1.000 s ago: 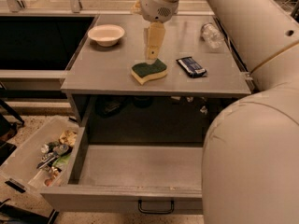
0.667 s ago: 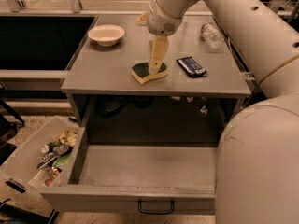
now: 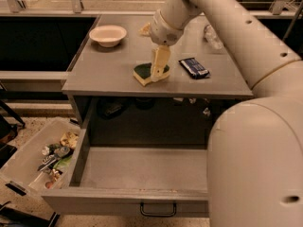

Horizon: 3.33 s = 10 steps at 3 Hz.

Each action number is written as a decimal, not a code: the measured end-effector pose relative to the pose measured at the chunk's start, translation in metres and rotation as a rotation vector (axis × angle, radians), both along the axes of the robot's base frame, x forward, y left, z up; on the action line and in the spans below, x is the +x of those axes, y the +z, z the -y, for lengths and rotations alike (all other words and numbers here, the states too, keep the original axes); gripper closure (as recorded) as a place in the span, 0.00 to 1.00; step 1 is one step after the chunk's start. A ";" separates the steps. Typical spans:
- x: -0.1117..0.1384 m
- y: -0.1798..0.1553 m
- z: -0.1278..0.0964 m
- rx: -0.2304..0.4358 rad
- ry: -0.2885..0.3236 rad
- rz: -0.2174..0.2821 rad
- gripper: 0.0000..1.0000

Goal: Place sponge into top drawer

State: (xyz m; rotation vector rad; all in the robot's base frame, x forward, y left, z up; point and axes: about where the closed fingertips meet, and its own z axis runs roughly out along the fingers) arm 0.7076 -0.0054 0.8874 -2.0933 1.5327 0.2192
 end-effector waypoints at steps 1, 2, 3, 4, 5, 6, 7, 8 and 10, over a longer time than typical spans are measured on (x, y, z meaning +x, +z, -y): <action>0.024 -0.068 0.002 0.098 0.019 -0.111 0.00; 0.024 -0.061 0.002 0.098 0.019 -0.111 0.00; 0.024 -0.061 0.002 0.098 0.019 -0.111 0.04; 0.024 -0.061 0.002 0.098 0.019 -0.111 0.19; 0.024 -0.061 0.002 0.098 0.019 -0.111 0.43; 0.023 -0.056 0.002 0.098 0.019 -0.110 0.66; 0.022 -0.050 0.002 0.098 0.019 -0.110 0.89; 0.021 -0.047 0.002 0.098 0.019 -0.110 1.00; -0.021 0.061 0.055 0.199 -0.304 0.064 1.00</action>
Offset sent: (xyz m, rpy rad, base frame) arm 0.0220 -0.0015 -0.0608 0.0888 0.0990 0.0174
